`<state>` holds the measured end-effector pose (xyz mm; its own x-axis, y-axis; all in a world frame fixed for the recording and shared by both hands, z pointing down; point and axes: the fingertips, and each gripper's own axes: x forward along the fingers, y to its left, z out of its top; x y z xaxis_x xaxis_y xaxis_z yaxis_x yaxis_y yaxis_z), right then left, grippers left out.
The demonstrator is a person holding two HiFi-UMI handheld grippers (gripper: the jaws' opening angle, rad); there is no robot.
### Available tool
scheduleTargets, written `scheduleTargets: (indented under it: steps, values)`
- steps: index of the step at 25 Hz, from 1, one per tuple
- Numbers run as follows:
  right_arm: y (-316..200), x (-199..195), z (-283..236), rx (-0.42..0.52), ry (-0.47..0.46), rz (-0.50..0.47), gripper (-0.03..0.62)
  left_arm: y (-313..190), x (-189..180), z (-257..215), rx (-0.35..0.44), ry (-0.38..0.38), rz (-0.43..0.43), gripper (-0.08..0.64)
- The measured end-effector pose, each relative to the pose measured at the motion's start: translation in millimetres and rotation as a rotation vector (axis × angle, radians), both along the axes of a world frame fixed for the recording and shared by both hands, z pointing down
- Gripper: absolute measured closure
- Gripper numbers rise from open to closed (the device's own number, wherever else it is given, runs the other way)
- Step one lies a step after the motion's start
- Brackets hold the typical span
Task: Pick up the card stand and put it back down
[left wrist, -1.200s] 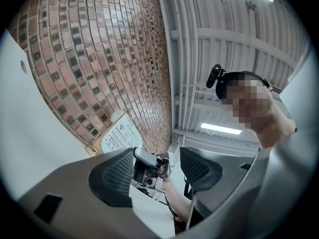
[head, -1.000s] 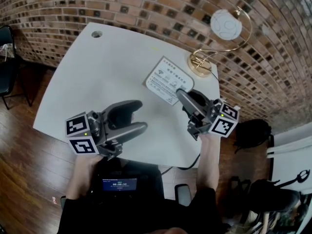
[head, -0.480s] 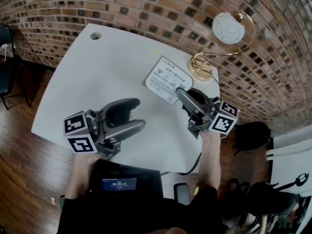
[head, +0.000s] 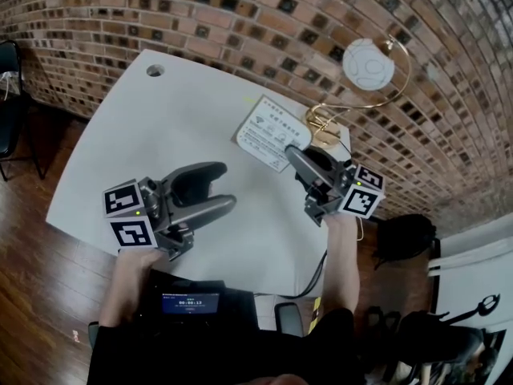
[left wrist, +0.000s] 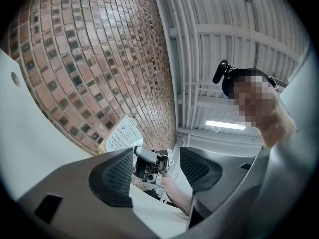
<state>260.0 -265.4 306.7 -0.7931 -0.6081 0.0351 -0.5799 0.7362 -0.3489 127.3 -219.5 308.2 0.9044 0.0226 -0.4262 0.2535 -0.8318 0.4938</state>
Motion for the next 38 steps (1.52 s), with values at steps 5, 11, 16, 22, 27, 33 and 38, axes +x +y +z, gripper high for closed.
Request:
scheduleTargets:
  steps: [5, 11, 16, 22, 27, 33, 38]
  values:
    - [-12, 4, -2, 0.001, -0.005, -0.024, 0.568, -5, 5, 2, -0.008, -0.011, 0.003, 0.277]
    - [-29, 11, 3, -0.005, -0.004, -0.039, 0.568, -10, 8, 5, 0.004, -0.034, 0.01, 0.276]
    - [-47, 26, 7, -0.007, -0.018, -0.045, 0.568, -21, 14, 5, 0.019, -0.057, 0.01, 0.276]
    - [-75, 39, 7, 0.01, 0.001, -0.045, 0.568, -37, 20, 10, 0.015, -0.072, 0.023, 0.276]
    - [-90, 43, 10, 0.02, 0.015, -0.065, 0.568, -49, 23, 15, -0.018, -0.077, 0.025, 0.278]
    - [-108, 43, 18, 0.008, 0.03, -0.097, 0.568, -60, 27, 17, -0.026, -0.114, 0.024, 0.278]
    - [-129, 40, 14, 0.048, 0.063, -0.121, 0.568, -71, 34, 21, -0.03, -0.146, 0.033, 0.278]
